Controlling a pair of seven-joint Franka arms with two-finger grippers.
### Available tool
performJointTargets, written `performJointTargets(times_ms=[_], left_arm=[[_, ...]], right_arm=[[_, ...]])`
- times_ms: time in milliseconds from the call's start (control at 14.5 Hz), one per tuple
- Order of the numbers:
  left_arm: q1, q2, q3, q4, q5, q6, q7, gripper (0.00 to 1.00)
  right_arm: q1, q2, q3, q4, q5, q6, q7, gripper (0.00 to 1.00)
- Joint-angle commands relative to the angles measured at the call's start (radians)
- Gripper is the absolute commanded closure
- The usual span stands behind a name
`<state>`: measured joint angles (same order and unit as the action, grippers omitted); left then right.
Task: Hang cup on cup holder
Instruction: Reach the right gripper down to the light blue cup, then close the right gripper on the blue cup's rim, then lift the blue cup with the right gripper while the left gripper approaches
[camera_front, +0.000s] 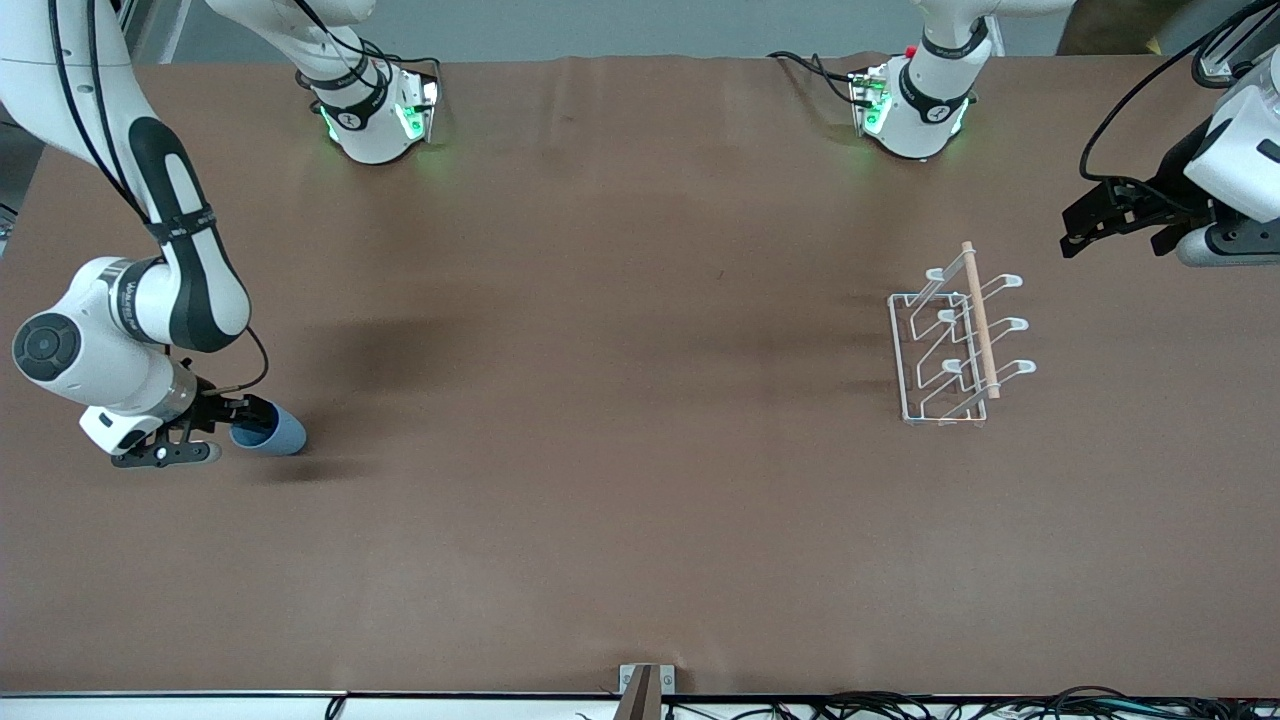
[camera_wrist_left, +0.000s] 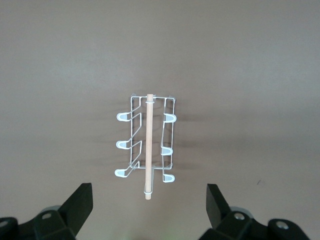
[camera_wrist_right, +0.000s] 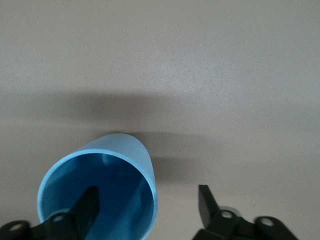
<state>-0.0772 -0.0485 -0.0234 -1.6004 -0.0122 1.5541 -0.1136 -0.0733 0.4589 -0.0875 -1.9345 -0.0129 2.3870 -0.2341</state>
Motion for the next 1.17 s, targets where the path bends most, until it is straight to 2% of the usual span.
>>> performJointTargets(times_ms=[0,138,206,275,551,826,1101], left_arm=[[-0.003,-0.004,-0.003,0.0,0.021,-0.008,-0.004,0.0],[-0.003,-0.004,-0.003,0.002,0.02,-0.008,-0.003,0.0],[-0.003,-0.004,-0.003,0.002,0.02,-0.008,-0.003,0.0],[-0.003,-0.002,-0.003,0.002,0.02,-0.008,-0.003,0.0],[-0.003,-0.002,-0.003,0.005,0.02,-0.008,-0.003,0.0],[-0.004,-0.002,-0.003,0.005,0.018,-0.008,-0.004,0.0],[-0.003,-0.002,-0.003,0.007,0.018,-0.008,-0.003,0.0]], right_arm=[[-0.013,0.003,0.008,-0.011,0.023,0.014,-0.004,0.52],[-0.013,0.004,0.008,-0.008,0.071,0.012,-0.008,0.75],[-0.013,0.004,0.008,-0.008,0.073,0.014,-0.008,0.94],[-0.013,0.004,0.008,-0.006,0.077,0.014,-0.008,1.0],[-0.01,-0.003,0.006,0.023,0.077,-0.032,-0.011,1.0],[0.0,-0.017,0.009,0.196,0.09,-0.294,0.001,1.0],[0.056,-0.126,0.015,0.204,0.221,-0.435,0.002,0.99]])
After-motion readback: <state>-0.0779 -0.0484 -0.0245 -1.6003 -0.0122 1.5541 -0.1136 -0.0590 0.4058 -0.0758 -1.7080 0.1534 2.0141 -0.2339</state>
